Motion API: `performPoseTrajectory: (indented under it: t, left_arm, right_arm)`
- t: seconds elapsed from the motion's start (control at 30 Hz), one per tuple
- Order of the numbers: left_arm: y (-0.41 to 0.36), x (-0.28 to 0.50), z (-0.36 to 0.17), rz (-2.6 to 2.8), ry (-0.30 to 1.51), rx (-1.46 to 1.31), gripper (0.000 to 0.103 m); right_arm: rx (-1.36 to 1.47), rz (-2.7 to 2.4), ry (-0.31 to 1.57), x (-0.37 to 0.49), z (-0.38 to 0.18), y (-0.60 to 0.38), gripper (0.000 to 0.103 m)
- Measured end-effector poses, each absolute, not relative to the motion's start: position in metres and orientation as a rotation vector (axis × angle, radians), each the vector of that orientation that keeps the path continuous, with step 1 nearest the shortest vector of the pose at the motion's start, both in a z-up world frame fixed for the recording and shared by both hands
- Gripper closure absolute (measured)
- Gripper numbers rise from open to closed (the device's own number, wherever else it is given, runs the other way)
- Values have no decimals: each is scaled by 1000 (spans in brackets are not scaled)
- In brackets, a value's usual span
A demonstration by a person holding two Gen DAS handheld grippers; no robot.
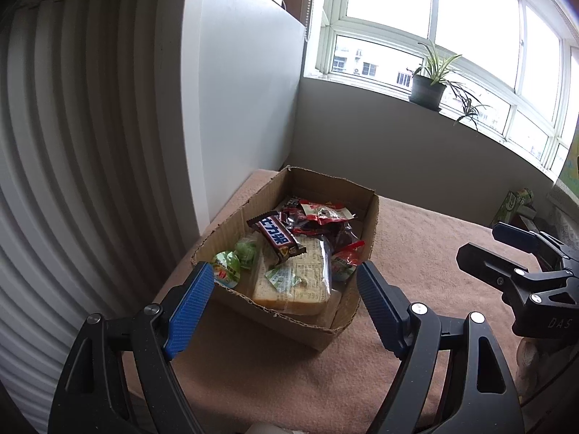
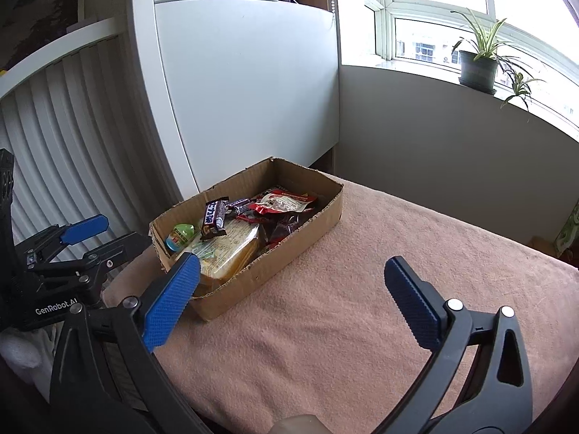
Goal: Organize snacks
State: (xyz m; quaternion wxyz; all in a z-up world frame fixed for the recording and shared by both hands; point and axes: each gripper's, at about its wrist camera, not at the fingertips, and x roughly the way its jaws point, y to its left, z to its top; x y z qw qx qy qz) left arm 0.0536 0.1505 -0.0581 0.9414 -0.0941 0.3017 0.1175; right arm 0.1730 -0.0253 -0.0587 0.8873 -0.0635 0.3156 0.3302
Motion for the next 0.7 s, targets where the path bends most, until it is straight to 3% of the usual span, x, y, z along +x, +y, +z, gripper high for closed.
performPoseTrajectory:
  t: [0.7]
  left_arm:
    - [138, 11, -35, 272, 549, -192, 22]
  right_arm:
    - [-140, 649, 635, 132, -56, -43, 0]
